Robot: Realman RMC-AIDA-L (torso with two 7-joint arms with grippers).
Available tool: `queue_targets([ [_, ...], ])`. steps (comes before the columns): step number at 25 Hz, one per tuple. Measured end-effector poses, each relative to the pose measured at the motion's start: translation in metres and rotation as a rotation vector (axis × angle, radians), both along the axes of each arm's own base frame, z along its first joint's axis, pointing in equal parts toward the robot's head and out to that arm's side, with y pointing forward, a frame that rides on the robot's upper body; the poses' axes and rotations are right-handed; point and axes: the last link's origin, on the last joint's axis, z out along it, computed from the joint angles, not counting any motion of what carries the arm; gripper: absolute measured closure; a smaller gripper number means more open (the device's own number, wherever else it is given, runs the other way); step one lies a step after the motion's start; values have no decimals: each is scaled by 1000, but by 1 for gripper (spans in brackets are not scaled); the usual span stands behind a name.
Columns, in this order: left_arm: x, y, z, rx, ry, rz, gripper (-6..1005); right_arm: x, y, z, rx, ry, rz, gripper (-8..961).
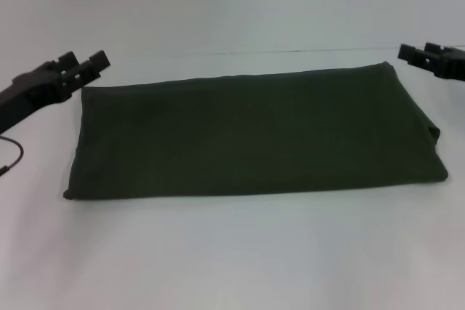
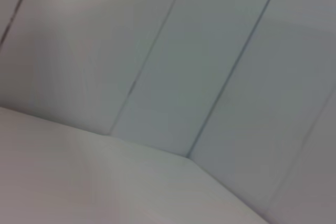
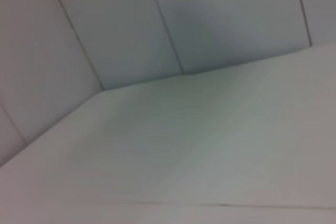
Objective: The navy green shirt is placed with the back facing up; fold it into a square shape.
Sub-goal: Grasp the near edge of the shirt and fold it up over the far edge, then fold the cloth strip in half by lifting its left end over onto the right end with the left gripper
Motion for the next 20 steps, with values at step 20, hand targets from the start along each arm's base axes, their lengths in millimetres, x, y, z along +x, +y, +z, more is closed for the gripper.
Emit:
queue_targets([
  [20,-1,-43,-29,-257,-165,-9,170,10,-45,10,-162,117,36,261],
])
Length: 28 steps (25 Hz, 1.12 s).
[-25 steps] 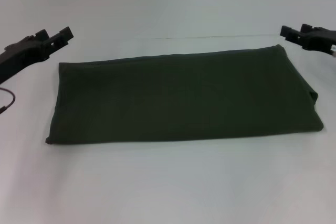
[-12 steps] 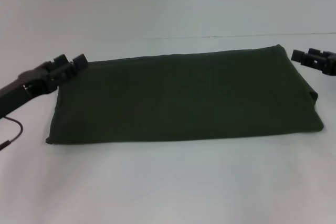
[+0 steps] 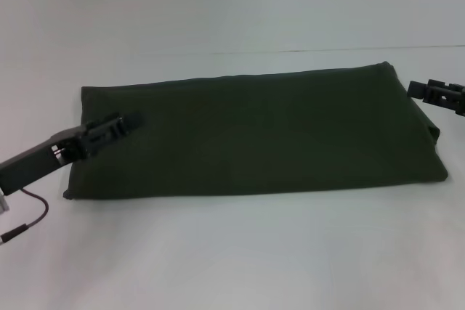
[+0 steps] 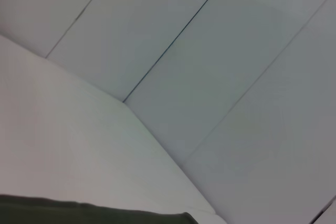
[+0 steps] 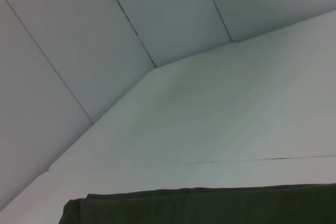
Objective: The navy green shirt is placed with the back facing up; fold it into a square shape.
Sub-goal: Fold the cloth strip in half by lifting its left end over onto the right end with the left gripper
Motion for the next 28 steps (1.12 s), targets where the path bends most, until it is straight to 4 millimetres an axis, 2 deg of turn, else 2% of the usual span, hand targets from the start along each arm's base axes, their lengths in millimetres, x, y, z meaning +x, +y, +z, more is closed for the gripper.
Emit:
queue_targets([
  [10,-10,-17,-3,-125,-40,79,170,4,-1,3,-2,10,-26,263],
  [28,-33,-28,0,-220,-65,277,170,5,-1,5,-20,2,-40,264],
])
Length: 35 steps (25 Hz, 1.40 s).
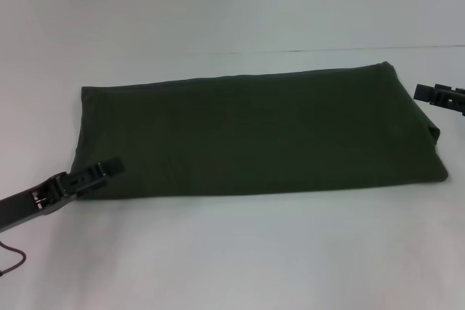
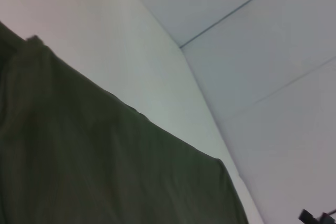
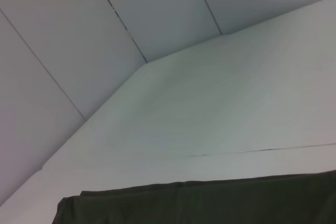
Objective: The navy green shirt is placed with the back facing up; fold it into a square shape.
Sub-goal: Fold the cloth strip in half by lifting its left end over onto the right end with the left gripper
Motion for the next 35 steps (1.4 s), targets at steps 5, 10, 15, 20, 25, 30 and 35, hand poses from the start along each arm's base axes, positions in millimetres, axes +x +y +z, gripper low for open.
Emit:
queue_targets([
  [5,-7,0,-4,-5,32,37,171,1,-1,-2,-18,-14,-1,263],
  [10,-8,1,-7,-32,33,63,171,2,-2,-3,-24,-17,-4,263],
  [15,-12,7,-9,-69,43,134,171,2,-2,-4,-24,-17,-5,263],
  [20,-17,12,-10,-95,65,196,171,3,-1,-4,-17,-22,-12,264],
  [25,-23,14,-9,-117,70,264,171,3,0,-3,-14,-19,-16,264],
  [30,-25,14,-8,-117,49,301,171,3,1,0,-7,-17,-19,263],
  [35,-27,15,-8,-111,50,321,171,1,2,0,-3,-14,-16,263],
])
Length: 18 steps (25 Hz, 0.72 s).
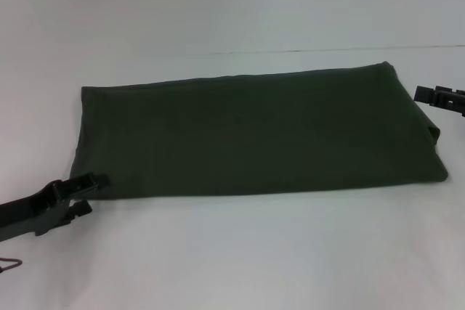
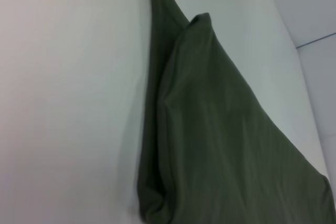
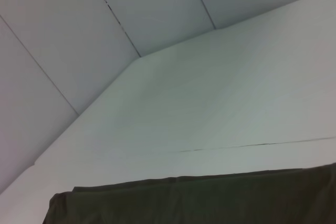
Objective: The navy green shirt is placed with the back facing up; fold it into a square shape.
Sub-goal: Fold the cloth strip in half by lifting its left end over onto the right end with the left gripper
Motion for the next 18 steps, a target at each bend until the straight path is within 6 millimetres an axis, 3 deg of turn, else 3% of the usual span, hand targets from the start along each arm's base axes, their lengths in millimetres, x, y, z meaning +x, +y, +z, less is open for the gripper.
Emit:
queue_targets([
  [18,-3,5,4,0,24,29,170,1,0,2,2,4,-9,264],
])
